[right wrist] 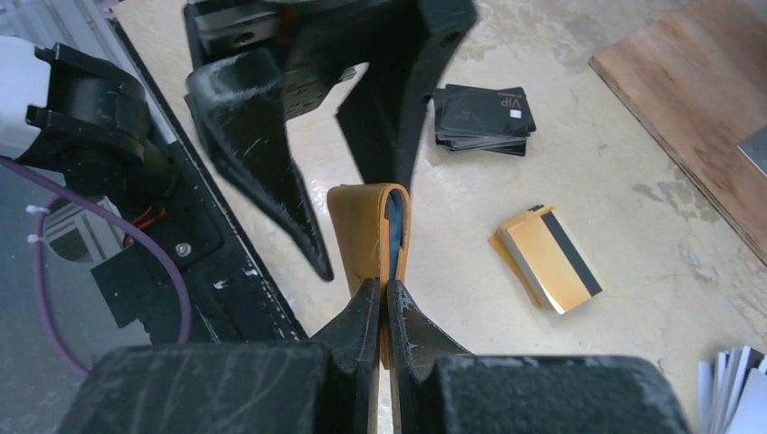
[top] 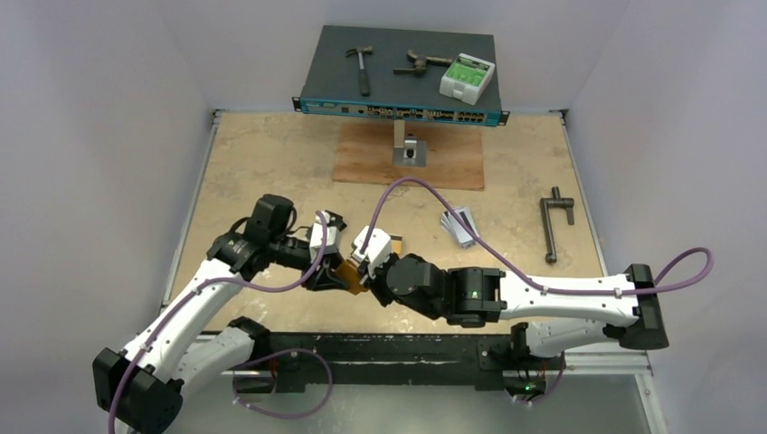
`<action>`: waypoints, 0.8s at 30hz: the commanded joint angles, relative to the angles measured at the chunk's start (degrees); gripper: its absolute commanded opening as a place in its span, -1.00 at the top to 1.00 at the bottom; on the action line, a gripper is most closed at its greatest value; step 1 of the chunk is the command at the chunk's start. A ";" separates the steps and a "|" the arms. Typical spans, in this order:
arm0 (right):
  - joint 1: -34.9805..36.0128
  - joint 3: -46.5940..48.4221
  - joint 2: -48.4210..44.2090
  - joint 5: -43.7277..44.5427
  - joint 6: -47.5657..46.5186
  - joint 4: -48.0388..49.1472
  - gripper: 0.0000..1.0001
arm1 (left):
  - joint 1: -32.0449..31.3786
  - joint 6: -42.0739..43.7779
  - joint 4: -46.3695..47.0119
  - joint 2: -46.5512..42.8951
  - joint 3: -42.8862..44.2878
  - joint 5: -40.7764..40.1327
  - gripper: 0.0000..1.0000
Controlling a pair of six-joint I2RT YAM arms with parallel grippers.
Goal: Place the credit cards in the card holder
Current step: Pick up the card holder from the center of the board, then open the card holder.
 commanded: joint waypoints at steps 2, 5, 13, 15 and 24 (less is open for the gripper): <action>0.61 2.62 -2.04 4.48 -1.43 -0.03 1.00 | -0.11 7.64 -7.46 0.07 4.91 4.16 0.82; 0.59 3.04 -2.19 4.05 -0.82 0.87 1.00 | -0.12 8.91 -8.71 -1.04 5.70 3.14 1.00; -5.58 7.94 -5.36 -1.25 9.54 -3.40 -0.12 | -0.12 12.87 -5.65 -5.62 8.76 -1.86 1.00; -12.81 7.12 -7.91 -9.78 13.58 -3.48 -0.43 | -0.25 17.13 -4.55 -8.45 9.45 -3.85 1.00; -33.83 4.83 -3.12 -41.61 24.14 -1.34 -0.57 | -1.09 61.54 14.26 -32.23 -9.01 -5.95 1.00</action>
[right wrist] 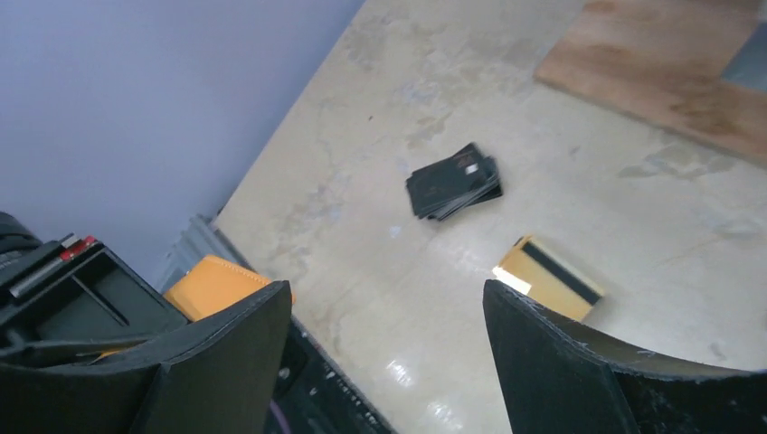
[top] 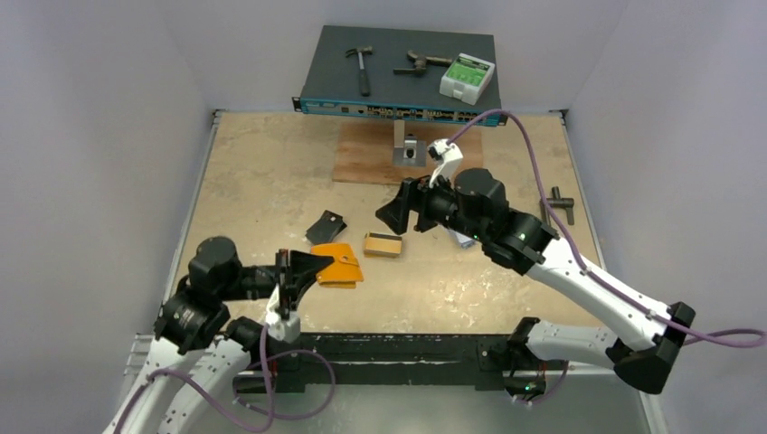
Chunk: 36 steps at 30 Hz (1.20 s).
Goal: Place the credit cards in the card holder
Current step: Open the card holder.
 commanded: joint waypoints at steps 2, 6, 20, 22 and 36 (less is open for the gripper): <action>-3.60 -2.43 5.05 -24.62 8.74 8.02 -0.61 | -0.30 37.81 14.69 -11.03 -14.25 3.16 1.00; -5.56 -7.12 5.13 -35.10 12.97 18.52 -0.62 | -0.38 52.00 13.75 -13.69 -17.55 3.70 1.00; -5.54 -15.16 10.97 -44.88 22.14 38.72 -0.57 | -0.37 54.84 26.56 -11.61 -21.51 3.04 1.00; -5.54 -15.74 11.94 -45.54 24.88 43.85 -0.54 | -0.37 55.01 26.29 -11.08 -21.06 3.20 1.00; -5.54 -16.11 10.99 -45.17 27.92 50.21 1.00 | -0.42 50.25 24.43 -7.83 -18.65 0.34 0.19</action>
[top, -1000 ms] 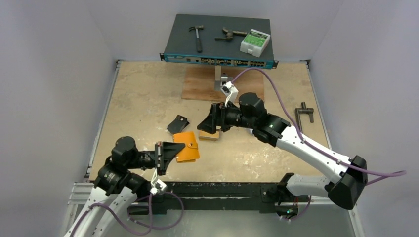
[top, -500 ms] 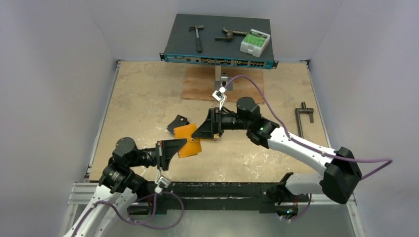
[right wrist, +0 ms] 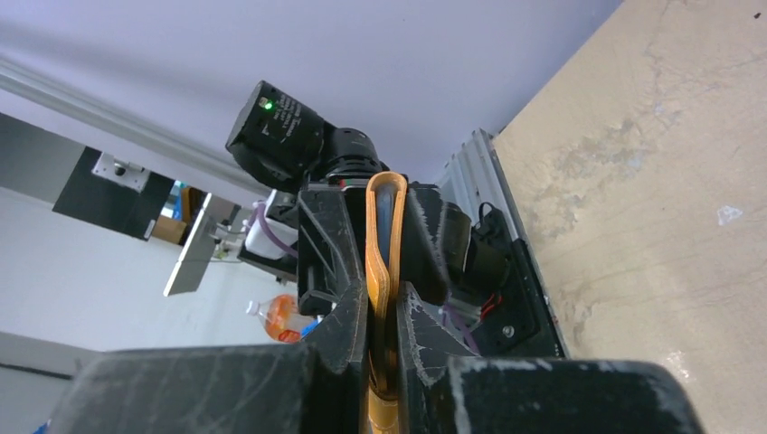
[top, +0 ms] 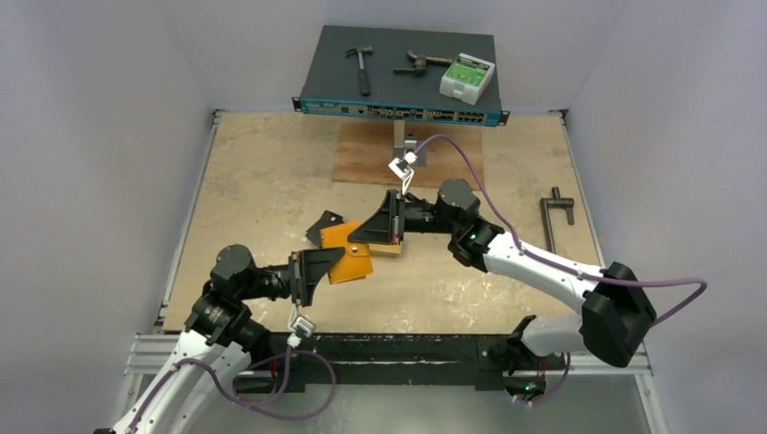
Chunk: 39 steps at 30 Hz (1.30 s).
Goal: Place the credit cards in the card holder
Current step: Open the card holder.
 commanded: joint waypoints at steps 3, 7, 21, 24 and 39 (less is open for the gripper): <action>0.21 2.27 -4.02 2.02 -6.89 -5.65 1.00 | -0.09 -5.67 -10.11 -1.01 5.07 -1.03 -0.19; 0.12 6.63 -5.33 8.11 -17.06 -19.12 1.00 | -0.07 -16.38 -22.44 -0.45 10.82 -4.09 -0.82; 1.28 16.55 -5.37 22.58 -47.12 -46.71 1.00 | 0.36 -98.74 -35.14 18.04 35.52 -16.22 -1.00; 3.88 16.30 -6.96 23.44 -50.56 -47.54 1.00 | 2.59 -110.23 -31.74 19.18 35.51 -14.34 -1.00; 11.61 22.46 -5.46 29.13 -56.88 -55.65 1.00 | 13.12 -118.47 -38.73 27.75 36.25 12.90 -0.99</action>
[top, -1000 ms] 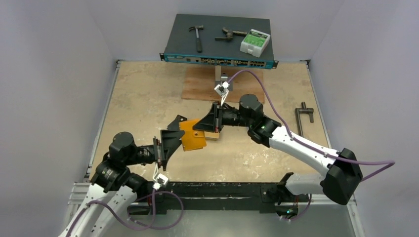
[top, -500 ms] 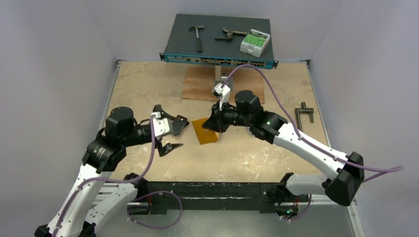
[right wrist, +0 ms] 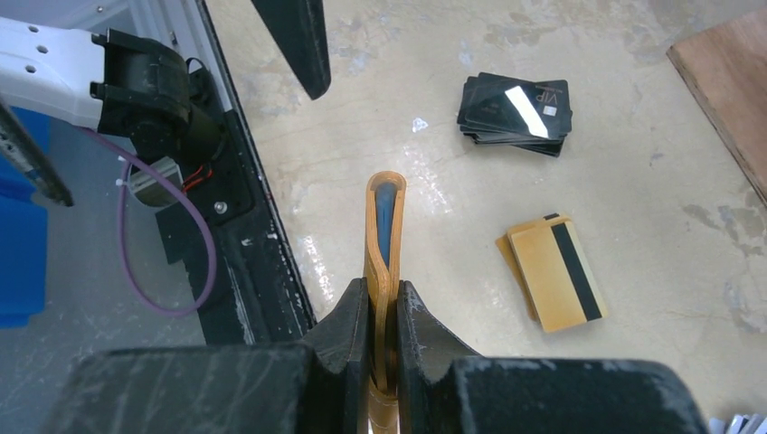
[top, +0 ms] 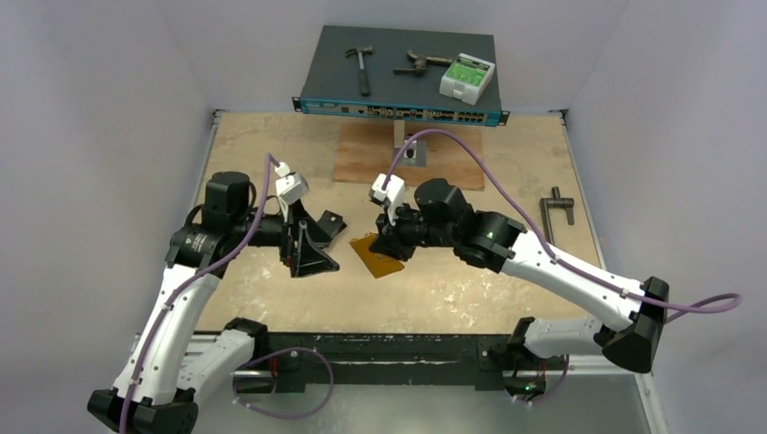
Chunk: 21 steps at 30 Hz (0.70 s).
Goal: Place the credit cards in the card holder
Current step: Open the card holder.
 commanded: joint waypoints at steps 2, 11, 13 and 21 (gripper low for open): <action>1.96 5.76 1.36 1.31 -3.45 -1.57 1.00 | 0.35 -4.35 0.99 -2.30 -1.02 5.12 -0.94; 3.69 8.34 3.27 2.77 -4.39 -1.94 1.00 | 0.35 -7.37 2.30 -2.94 -1.40 5.60 -0.81; 3.83 8.76 2.86 1.52 -4.42 -2.09 1.00 | 0.35 -5.86 1.43 -3.27 -1.56 5.39 -0.89; 3.96 10.23 0.55 -9.24 -4.43 -4.05 1.00 | 0.53 6.54 -3.18 -2.08 -0.28 0.60 -1.00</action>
